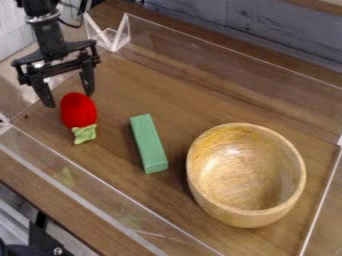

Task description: Move the red object to the right side of the table

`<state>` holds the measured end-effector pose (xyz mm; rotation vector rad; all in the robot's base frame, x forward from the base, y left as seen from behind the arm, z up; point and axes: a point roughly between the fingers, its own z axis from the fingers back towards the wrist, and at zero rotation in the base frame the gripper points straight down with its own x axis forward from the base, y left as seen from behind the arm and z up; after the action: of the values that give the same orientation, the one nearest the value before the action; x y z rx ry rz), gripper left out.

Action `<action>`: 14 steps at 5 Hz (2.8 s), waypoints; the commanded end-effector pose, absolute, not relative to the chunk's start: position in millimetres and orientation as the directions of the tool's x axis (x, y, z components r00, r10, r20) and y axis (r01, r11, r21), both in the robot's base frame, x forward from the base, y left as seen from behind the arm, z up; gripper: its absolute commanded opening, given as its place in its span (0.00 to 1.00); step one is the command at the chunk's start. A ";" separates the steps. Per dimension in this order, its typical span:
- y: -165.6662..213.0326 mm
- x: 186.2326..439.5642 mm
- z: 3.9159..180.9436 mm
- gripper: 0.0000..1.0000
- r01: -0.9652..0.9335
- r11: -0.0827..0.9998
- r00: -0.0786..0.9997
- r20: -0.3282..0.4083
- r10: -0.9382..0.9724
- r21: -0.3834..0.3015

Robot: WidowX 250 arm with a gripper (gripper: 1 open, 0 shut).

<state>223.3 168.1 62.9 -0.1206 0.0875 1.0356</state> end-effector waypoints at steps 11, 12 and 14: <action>154.6 235.3 65.5 0.00 -0.860 0.510 0.499 -0.201 0.843 0.005; 131.6 242.5 76.5 0.00 -0.832 0.555 0.548 -0.177 0.817 -0.017; 67.5 286.9 102.8 0.00 -0.795 0.604 0.605 -0.152 0.781 -0.063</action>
<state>280.0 65.4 83.4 -0.1163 0.1859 0.9138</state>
